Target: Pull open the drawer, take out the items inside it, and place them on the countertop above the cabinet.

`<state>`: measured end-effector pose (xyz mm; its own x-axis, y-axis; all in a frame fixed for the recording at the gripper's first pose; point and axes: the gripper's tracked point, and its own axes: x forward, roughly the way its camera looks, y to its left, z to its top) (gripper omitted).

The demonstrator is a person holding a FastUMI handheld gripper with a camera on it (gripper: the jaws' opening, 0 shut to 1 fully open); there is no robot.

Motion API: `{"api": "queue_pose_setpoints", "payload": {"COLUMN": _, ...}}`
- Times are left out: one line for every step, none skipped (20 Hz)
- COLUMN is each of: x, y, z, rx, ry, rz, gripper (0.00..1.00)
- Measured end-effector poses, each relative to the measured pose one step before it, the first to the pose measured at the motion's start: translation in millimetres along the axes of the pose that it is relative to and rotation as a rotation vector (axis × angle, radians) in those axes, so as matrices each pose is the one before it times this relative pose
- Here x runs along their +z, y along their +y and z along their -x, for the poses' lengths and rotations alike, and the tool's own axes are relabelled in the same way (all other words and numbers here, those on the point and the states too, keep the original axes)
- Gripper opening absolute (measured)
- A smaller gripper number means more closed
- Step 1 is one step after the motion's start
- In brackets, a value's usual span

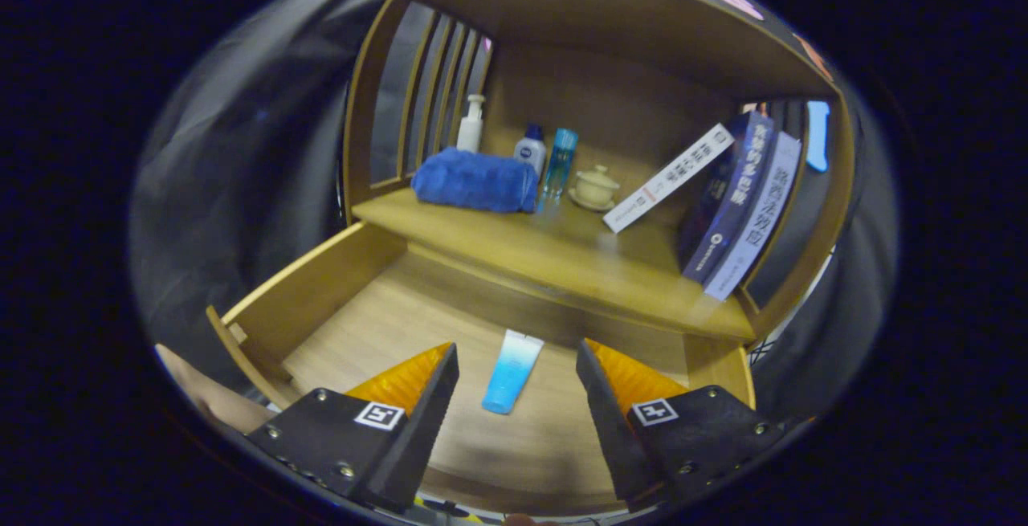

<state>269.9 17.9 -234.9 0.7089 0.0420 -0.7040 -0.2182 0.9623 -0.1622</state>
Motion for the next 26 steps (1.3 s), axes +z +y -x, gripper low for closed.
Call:
{"api": "queue_pose_setpoints", "payload": {"x": -3.32, "y": -2.4, "z": -12.52, "rx": -0.00659, "ry": 0.02985, "rz": 0.00894, "gripper": 0.88}}
{"api": "queue_pose_setpoints", "payload": {"x": -3.49, "y": -2.23, "z": -12.1, "rx": -0.01182, "ry": 0.03126, "rz": 0.00812, "gripper": 0.88}}
{"api": "queue_pose_setpoints", "payload": {"x": -14.84, "y": -1.87, "z": -10.73, "rx": 0.00263, "ry": 0.07358, "rz": -0.00601, "gripper": 0.88}}
{"api": "queue_pose_setpoints", "payload": {"x": -4.47, "y": 8.0, "z": 0.16, "rx": 0.03254, "ry": 0.03115, "rz": -0.02398, "gripper": 0.88}}
{"api": "queue_pose_setpoints", "payload": {"x": -12.97, "y": 8.54, "z": -7.91, "rx": 0.03048, "ry": 0.07213, "rz": -0.01936, "gripper": 0.88}}
{"api": "queue_pose_setpoints", "payload": {"x": -5.57, "y": 8.13, "z": 0.63, "rx": 0.03095, "ry": 0.04847, "rz": -0.01809, "gripper": 0.88}}
{"api": "queue_pose_setpoints", "payload": {"x": -7.53, "y": 7.14, "z": -10.53, "rx": 0.0232, "ry": 0.03753, "rz": -0.00515, "gripper": 0.88}}
{"api": "queue_pose_setpoints", "payload": {"x": -3.65, "y": 0.2, "z": -6.32, "rx": 0.00266, "ry": 0.03284, "rz": 0.00233, "gripper": 0.88}}
{"api": "queue_pose_setpoints", "payload": {"x": -2.38, "y": -2.08, "z": -2.59, "rx": -0.01111, "ry": 0.03313, "rz": 0.00626, "gripper": 0.88}}
{"api": "queue_pose_setpoints", "payload": {"x": -0.28, "y": -1.19, "z": -0.8, "rx": -0.0088, "ry": 0.02476, "rz": 0.01025, "gripper": 0.88}}
{"api": "queue_pose_setpoints", "payload": {"x": -1.19, "y": 0.32, "z": -3.25, "rx": -0.00756, "ry": 0.02538, "rz": 0.0183, "gripper": 0.88}}
{"api": "queue_pose_setpoints", "payload": {"x": -4.44, "y": 0.39, "z": -2.23, "rx": 0.0038, "ry": 0.03834, "rz": 0.00329, "gripper": 0.88}}
{"api": "queue_pose_setpoints", "payload": {"x": -5.65, "y": 4.3, "z": -5.32, "rx": 0.02049, "ry": 0.04238, "rz": -0.00485, "gripper": 0.88}}
{"api": "queue_pose_setpoints", "payload": {"x": -3.78, "y": 3.3, "z": -2.1, "rx": 0.01814, "ry": 0.04499, "rz": -0.00062, "gripper": 0.89}}
{"api": "queue_pose_setpoints", "payload": {"x": -4.61, "y": 2.05, "z": -3.58, "rx": 0.02028, "ry": 0.02654, "rz": -0.00899, "gripper": 0.88}}
{"api": "queue_pose_setpoints", "payload": {"x": -1.74, "y": 1.67, "z": -1.36, "rx": 0.01341, "ry": 0.02404, "rz": -0.0122, "gripper": 0.89}}
{"api": "queue_pose_setpoints", "payload": {"x": -1.99, "y": 1.5, "z": -1.3, "rx": 0.01037, "ry": 0.01966, "rz": -0.01349, "gripper": 0.9}}
{"api": "queue_pose_setpoints", "payload": {"x": -2.42, "y": -1.32, "z": -3.98, "rx": 0.0017, "ry": 0.0132, "rz": -0.01472, "gripper": 0.89}}
{"api": "queue_pose_setpoints", "payload": {"x": -4.56, "y": -3.34, "z": -3.36, "rx": -0.01873, "ry": 0.0228, "rz": 0.00061, "gripper": 0.88}}
{"api": "queue_pose_setpoints", "payload": {"x": 7.42, "y": -1.92, "z": 0.21, "rx": -0.00881, "ry": -0.03682, "rz": -0.00123, "gripper": 0.77}}
{"api": "queue_pose_setpoints", "payload": {"x": -0.75, "y": 1.96, "z": 2.44, "rx": 0.00543, "ry": 0.00412, "rz": 0.01771, "gripper": 0.65}}
{"api": "queue_pose_setpoints", "payload": {"x": 3.68, "y": -0.71, "z": -0.34, "rx": -0.00337, "ry": -0.02305, "rz": 0.011, "gripper": 0.54}}
{"api": "queue_pose_setpoints", "payload": {"x": -3.81, "y": -1.32, "z": 0.11, "rx": -0.01666, "ry": -0.00661, "rz": -0.00892, "gripper": 0.42}}
{"api": "queue_pose_setpoints", "payload": {"x": 5.11, "y": -0.9, "z": -6.27, "rx": -0.01525, "ry": -0.02641, "rz": -0.03035, "gripper": 0.3}}
{"api": "queue_pose_setpoints", "payload": {"x": -0.55, "y": -0.92, "z": 3.5, "rx": 0.01182, "ry": -0.01064, "rz": -0.01953, "gripper": 0.18}}
{"api": "queue_pose_setpoints", "payload": {"x": -0.64, "y": -1.63, "z": -8.09, "rx": 0.01532, "ry": -0.01585, "rz": -0.02158, "gripper": 0.05}}
